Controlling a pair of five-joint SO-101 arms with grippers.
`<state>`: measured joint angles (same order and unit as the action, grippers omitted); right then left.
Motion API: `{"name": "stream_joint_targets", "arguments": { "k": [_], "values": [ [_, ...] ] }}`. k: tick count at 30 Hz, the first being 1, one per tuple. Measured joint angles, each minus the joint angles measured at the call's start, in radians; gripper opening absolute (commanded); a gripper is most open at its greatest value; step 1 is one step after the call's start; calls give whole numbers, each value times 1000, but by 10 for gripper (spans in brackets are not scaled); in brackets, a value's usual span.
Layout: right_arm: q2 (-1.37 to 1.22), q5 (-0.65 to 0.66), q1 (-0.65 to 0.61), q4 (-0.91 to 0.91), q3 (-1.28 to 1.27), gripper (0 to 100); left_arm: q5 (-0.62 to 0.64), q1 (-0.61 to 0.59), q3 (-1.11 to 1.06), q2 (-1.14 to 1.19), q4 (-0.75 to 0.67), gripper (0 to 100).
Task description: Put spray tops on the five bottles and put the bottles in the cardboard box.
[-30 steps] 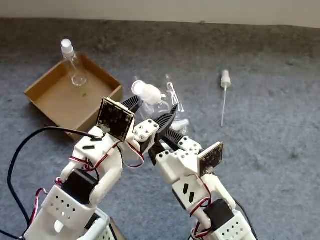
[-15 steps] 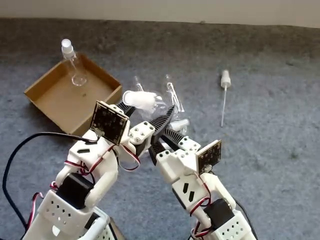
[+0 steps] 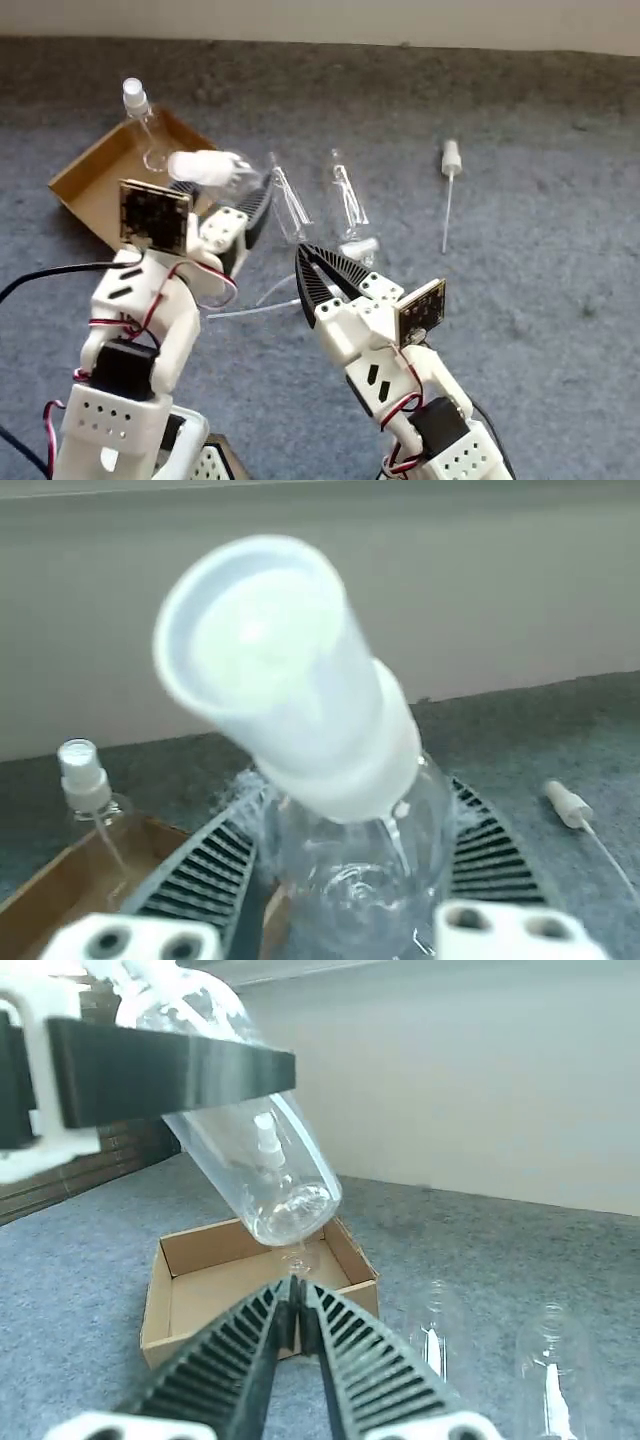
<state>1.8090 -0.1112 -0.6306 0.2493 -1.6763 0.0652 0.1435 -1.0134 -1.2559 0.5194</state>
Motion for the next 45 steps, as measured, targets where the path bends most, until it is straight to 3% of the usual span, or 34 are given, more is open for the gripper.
{"name": "stream_joint_targets", "arguments": {
  "k": [15,23,33,45],
  "values": [
    [0,0,0,3,0,5,-69,-284,132,450,-38,70],
    [0,0,0,3,0,5,-72,-419,115,480,-127,70],
    [0,0,0,3,0,5,-173,-560,114,488,-137,70],
    [0,0,0,3,0,5,-178,-620,114,862,-453,68]
  ]
}}
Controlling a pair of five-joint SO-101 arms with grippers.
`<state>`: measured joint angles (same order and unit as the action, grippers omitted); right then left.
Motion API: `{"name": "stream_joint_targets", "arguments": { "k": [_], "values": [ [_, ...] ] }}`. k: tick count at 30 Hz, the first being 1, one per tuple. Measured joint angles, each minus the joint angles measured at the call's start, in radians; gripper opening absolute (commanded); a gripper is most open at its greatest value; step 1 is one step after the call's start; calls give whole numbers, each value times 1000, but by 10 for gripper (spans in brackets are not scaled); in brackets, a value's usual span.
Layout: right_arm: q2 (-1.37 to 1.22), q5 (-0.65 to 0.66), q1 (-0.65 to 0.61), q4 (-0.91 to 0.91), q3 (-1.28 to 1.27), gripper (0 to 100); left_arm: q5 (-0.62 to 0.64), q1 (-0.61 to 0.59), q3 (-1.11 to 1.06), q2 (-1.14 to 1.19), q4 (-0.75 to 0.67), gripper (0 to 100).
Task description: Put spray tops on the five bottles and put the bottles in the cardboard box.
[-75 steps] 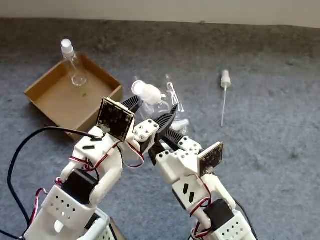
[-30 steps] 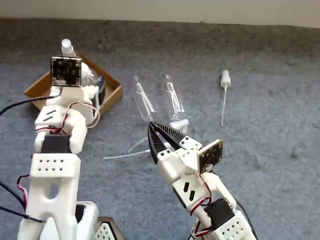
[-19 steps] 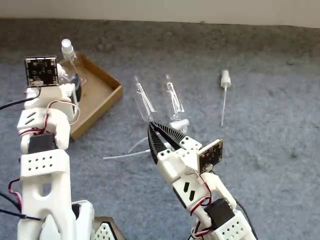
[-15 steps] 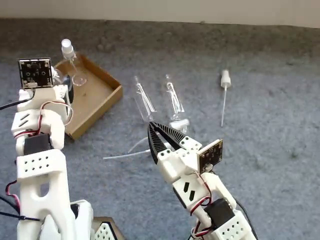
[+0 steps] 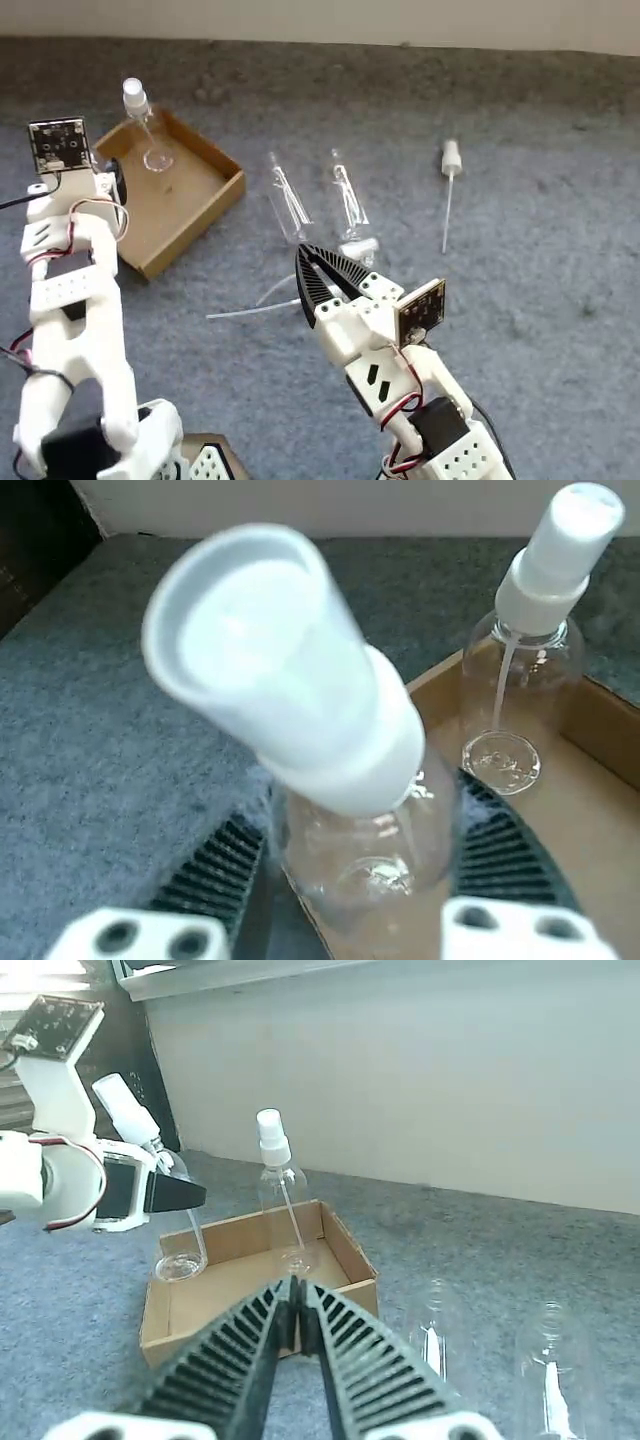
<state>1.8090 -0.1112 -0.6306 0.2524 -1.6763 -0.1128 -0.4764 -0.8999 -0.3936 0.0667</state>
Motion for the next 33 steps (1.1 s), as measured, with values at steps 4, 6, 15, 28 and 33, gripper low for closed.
{"name": "stream_joint_targets", "arguments": {
  "k": [4,6,15,28,33],
  "values": [
    [0,0,0,0,0,5,0,0,0,51,-83,68],
    [0,0,0,0,0,5,0,0,0,68,-123,68],
    [0,0,0,0,0,5,0,0,55,233,-175,67],
    [0,0,0,0,0,5,77,-5,238,457,-184,69],
    [0,0,0,0,0,5,140,-5,304,523,-184,69]
  ]
}}
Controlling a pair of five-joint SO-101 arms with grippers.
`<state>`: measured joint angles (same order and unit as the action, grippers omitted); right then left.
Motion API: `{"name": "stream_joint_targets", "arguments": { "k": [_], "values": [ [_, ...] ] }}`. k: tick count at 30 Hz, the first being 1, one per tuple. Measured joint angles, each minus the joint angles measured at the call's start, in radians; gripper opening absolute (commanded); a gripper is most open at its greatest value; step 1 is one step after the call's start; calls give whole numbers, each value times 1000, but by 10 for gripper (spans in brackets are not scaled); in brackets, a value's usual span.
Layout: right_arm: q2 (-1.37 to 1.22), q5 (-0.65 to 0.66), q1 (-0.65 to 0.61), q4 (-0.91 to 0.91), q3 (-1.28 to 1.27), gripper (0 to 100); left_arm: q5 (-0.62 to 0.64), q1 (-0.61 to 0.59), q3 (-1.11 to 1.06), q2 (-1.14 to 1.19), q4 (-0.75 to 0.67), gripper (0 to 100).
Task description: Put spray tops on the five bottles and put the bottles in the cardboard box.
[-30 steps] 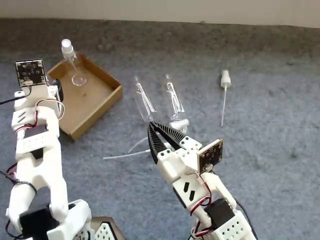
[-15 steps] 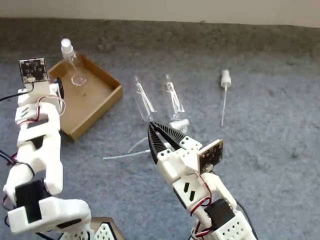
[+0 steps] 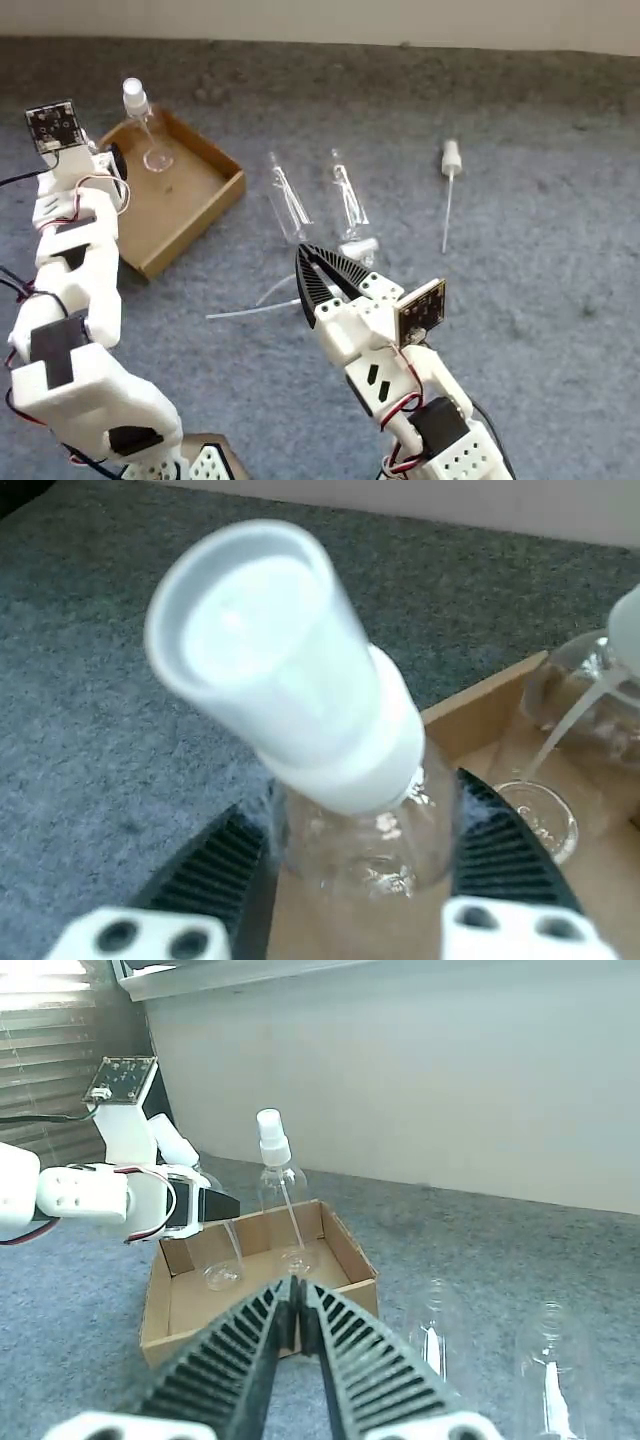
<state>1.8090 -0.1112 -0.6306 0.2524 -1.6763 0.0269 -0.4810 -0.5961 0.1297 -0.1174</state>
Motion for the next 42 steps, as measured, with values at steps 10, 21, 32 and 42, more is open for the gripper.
{"name": "stream_joint_targets", "arguments": {
  "k": [10,21,32,42],
  "values": [
    [0,0,0,0,0,5,3,0,83,89,0,71],
    [0,0,0,0,0,5,3,0,83,89,0,173],
    [0,0,0,0,0,5,3,-2,83,89,0,180],
    [0,0,0,0,0,5,-48,-2,83,89,-2,180]
  ]
}}
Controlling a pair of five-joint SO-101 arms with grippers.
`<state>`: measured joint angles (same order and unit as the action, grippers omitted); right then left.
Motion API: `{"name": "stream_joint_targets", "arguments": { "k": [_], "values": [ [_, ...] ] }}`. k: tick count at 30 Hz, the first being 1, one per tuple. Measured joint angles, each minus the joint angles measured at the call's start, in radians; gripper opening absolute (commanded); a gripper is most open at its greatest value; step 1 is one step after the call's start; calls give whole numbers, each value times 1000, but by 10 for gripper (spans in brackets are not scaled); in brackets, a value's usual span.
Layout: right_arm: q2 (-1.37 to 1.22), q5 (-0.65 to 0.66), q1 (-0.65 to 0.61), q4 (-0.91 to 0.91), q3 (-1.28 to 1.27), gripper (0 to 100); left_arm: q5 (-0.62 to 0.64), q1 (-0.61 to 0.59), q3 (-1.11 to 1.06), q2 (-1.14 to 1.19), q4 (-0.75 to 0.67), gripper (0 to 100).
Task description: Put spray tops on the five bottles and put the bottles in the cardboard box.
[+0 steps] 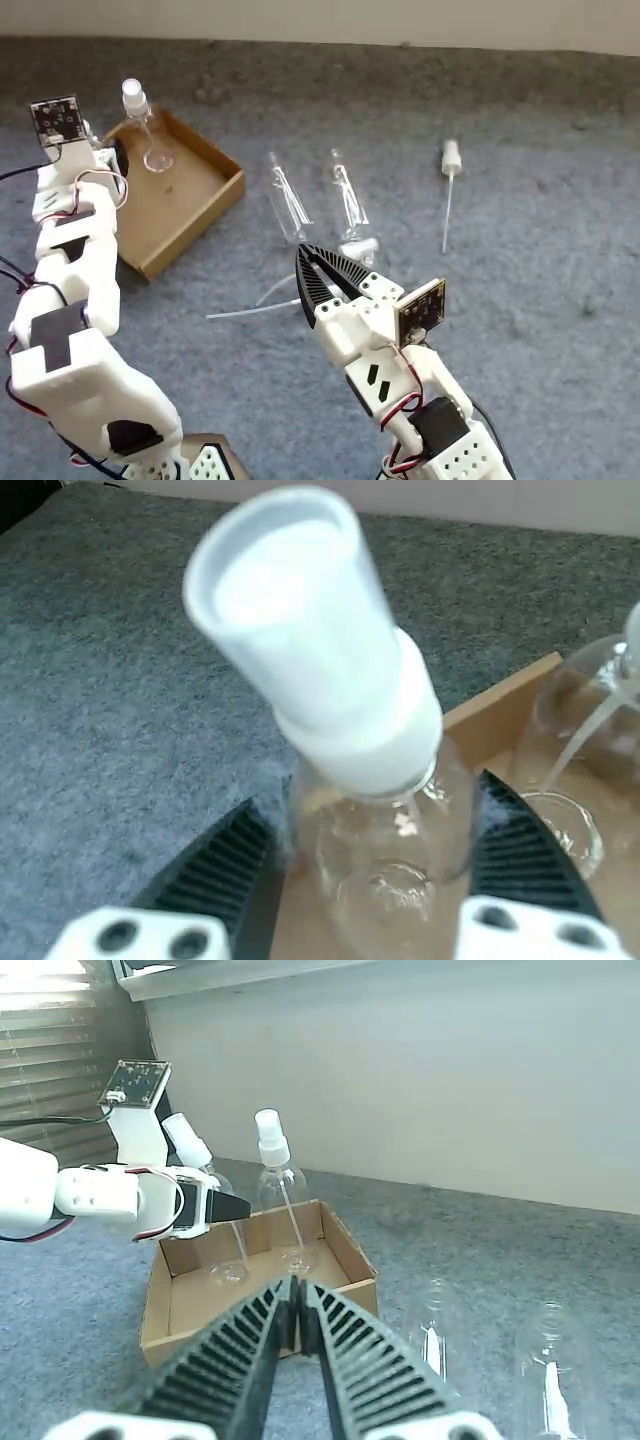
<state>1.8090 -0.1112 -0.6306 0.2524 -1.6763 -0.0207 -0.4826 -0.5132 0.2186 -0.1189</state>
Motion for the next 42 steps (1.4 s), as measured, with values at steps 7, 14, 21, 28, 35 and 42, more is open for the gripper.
{"name": "stream_joint_targets", "arguments": {
  "k": [7,14,21,28,35,42],
  "values": [
    [0,0,0,0,0,5,-48,-9,0,0,0,193],
    [0,0,0,0,0,5,-49,-14,-15,0,0,270],
    [0,0,0,0,0,5,-49,-12,-34,0,0,274],
    [0,0,0,0,0,5,-49,-14,-34,0,0,274],
    [0,0,0,0,0,5,-49,-18,-75,-14,0,274],
    [0,0,0,0,0,5,-49,-21,-163,-115,0,274]
  ]
}}
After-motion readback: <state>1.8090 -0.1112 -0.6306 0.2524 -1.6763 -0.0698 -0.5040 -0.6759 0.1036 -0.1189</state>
